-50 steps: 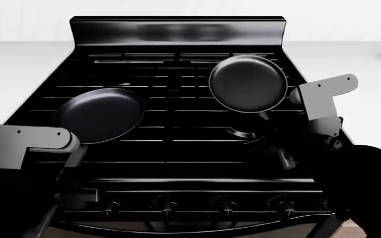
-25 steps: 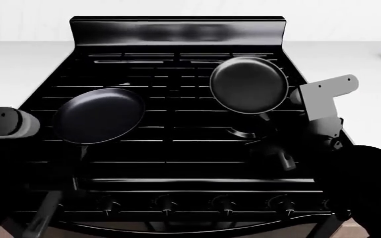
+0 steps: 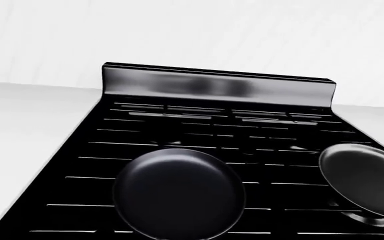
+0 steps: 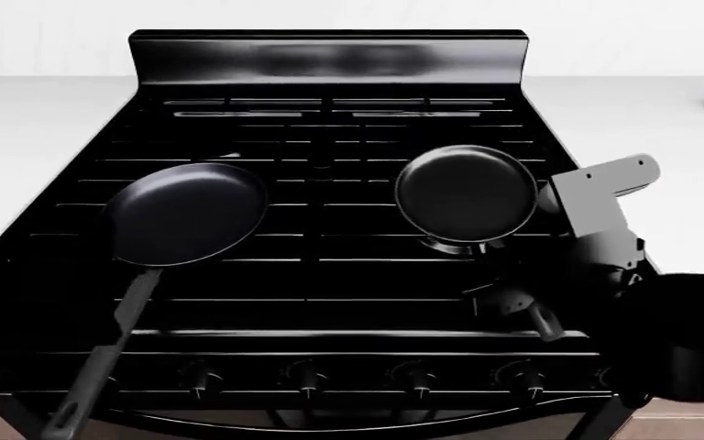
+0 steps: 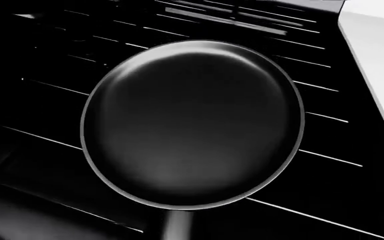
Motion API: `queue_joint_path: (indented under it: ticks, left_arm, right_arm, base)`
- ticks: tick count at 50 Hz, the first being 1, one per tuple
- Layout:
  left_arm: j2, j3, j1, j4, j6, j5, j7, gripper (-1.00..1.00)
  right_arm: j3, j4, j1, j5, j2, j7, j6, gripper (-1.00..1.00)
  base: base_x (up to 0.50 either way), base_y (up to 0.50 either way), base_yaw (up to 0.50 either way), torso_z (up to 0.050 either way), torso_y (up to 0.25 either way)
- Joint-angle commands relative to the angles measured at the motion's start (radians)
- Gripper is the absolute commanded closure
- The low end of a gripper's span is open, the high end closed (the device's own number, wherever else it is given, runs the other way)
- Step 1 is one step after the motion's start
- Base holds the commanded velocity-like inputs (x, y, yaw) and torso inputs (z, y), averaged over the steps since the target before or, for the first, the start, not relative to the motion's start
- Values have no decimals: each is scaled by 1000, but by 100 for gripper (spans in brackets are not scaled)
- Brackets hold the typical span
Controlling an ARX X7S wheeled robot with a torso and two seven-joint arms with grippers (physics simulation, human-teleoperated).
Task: Place both pans onto different burners. Then place the avocado and the chicken breast on different pans.
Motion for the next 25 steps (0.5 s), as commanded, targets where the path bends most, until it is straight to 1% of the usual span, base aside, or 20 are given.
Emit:
queue_joint_path:
  ticks: [1, 5, 17, 18, 25]
  left_arm:
    - [-20, -35, 1, 32, 34, -24, -1, -100]
    - [-22, 8, -22, 29, 39, -10, 5, -100]
    - [-3, -50, 16, 22, 4, -17, 3, -100]
    - [-2, -50, 16, 22, 3, -17, 3, -100]
    - [2, -54, 17, 23, -1, -19, -1, -100]
  right_arm:
    - [-50, 50, 29, 147, 89, 262, -24, 100]
    - [-82, 70, 27, 105, 104, 235, -48, 100]
    - [-142, 128, 41, 43, 121, 183, -98, 100]
    - [-142, 129, 41, 46, 122, 184, -98, -100]
    - [-122, 119, 50, 94, 126, 222, -87, -100]
  base:
    - [0, 0, 0, 0, 0]
    - [0, 0, 0, 3, 3]
    - [0, 0, 0, 0, 1]
    - [10, 0, 0, 0, 0]
    - [0, 0, 0, 0, 0]
